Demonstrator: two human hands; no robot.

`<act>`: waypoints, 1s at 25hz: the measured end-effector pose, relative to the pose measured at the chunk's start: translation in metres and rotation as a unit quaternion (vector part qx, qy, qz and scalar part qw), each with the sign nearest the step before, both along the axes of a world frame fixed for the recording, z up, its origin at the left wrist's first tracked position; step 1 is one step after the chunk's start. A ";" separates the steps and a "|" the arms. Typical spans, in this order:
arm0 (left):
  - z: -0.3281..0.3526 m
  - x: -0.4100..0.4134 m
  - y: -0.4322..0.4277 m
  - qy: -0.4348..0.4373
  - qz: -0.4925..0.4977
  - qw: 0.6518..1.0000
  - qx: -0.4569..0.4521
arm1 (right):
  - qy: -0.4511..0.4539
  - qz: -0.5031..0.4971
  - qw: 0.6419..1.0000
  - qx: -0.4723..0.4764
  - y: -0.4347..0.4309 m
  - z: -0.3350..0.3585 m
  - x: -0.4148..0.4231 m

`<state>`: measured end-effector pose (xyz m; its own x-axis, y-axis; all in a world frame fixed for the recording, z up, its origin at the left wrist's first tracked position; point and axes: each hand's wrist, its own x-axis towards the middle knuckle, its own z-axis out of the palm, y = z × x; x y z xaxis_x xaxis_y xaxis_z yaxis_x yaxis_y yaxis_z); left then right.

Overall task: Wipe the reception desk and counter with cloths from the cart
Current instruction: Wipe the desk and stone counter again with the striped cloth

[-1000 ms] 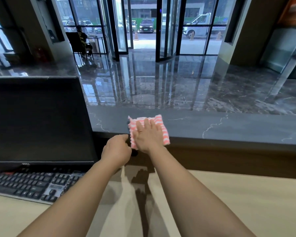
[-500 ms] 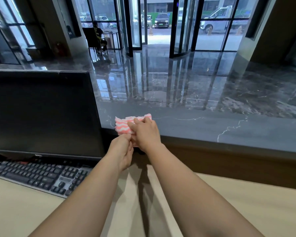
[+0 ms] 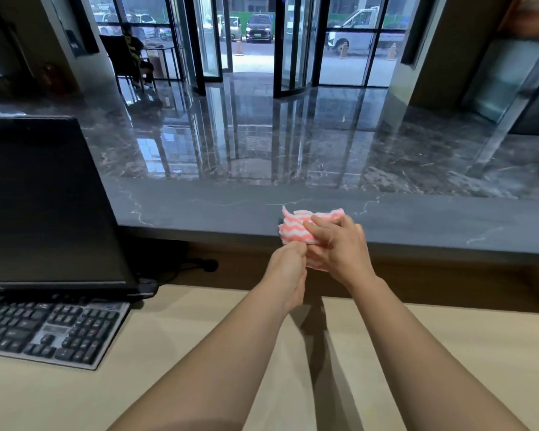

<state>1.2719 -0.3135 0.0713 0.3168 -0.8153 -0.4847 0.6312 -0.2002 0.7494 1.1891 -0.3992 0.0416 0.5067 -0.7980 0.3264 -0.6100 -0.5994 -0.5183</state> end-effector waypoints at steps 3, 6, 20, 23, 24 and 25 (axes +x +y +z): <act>0.002 -0.024 -0.014 -0.005 -0.033 0.999 0.034 | -0.015 -0.026 0.999 0.029 -0.013 -0.003 -0.029; 0.004 -0.028 -0.011 0.001 -0.030 0.999 0.011 | 0.026 -0.068 0.997 0.021 -0.012 -0.005 -0.028; 0.002 0.059 0.029 -0.033 0.163 0.986 -0.016 | 0.142 0.064 0.984 -0.087 0.043 0.032 0.088; 0.002 0.056 0.026 -0.043 0.176 0.983 -0.015 | 0.174 0.080 0.977 -0.095 0.038 0.036 0.086; 0.002 0.051 0.021 -0.048 0.175 0.983 -0.014 | 0.176 0.084 0.977 -0.090 0.036 0.036 0.078; 0.002 0.044 0.015 -0.053 0.173 0.984 -0.009 | 0.170 0.084 0.979 -0.079 0.033 0.037 0.068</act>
<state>1.3155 -0.2983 0.0733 0.6242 -0.6582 -0.4209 0.5774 0.0256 0.8161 1.2566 -0.3667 0.0787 0.7272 -0.6473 0.2285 -0.6168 -0.7623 -0.1962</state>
